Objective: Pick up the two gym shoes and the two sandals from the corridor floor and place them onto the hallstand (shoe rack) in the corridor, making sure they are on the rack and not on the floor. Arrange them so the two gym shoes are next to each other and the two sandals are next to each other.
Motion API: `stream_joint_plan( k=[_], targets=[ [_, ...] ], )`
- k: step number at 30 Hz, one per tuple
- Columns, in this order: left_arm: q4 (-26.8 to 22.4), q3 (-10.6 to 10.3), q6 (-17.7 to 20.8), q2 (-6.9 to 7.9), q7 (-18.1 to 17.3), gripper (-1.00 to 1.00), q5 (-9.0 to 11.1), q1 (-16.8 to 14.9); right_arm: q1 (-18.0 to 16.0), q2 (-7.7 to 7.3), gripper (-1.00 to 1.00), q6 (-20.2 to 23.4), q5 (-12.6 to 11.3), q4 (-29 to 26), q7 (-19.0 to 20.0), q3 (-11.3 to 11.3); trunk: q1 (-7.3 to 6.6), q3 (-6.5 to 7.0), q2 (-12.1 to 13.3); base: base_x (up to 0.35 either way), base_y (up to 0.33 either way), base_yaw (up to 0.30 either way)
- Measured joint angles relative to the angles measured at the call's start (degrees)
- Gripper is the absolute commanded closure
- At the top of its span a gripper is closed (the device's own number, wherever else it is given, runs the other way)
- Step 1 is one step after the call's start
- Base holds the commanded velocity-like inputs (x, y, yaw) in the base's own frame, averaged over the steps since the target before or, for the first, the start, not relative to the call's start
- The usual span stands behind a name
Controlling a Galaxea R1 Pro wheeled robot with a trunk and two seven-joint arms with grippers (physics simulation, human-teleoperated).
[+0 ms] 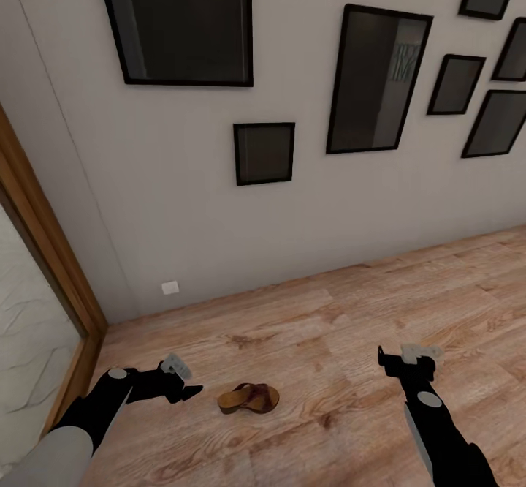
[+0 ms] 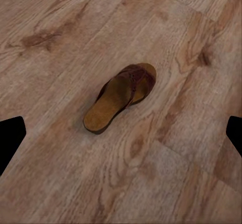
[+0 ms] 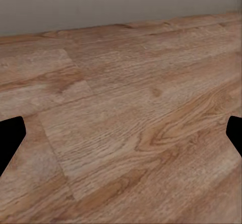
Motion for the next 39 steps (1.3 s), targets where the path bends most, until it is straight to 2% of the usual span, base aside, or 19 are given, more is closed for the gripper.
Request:
stream_joint_plan(
  k=[26, 39],
  targets=[
    [0.0, 0.0, 0.2, -0.26, 0.0, -1.0, 0.1, 0.0, 0.0, 0.2, -1.0, 0.4, 0.0, -0.6, 0.0, 0.1, -0.02, 0.0, 0.0, 0.299, 0.007, 0.0],
    [0.0, -0.3, -0.2, -0.08, 0.0, -1.0, 0.0, 0.0, 0.0, 0.35, -1.0, 0.5, 0.0, -0.5, -0.1, 0.2, 0.01, -0.01, 0.0, 0.067, -0.014, 0.0]
  ],
)
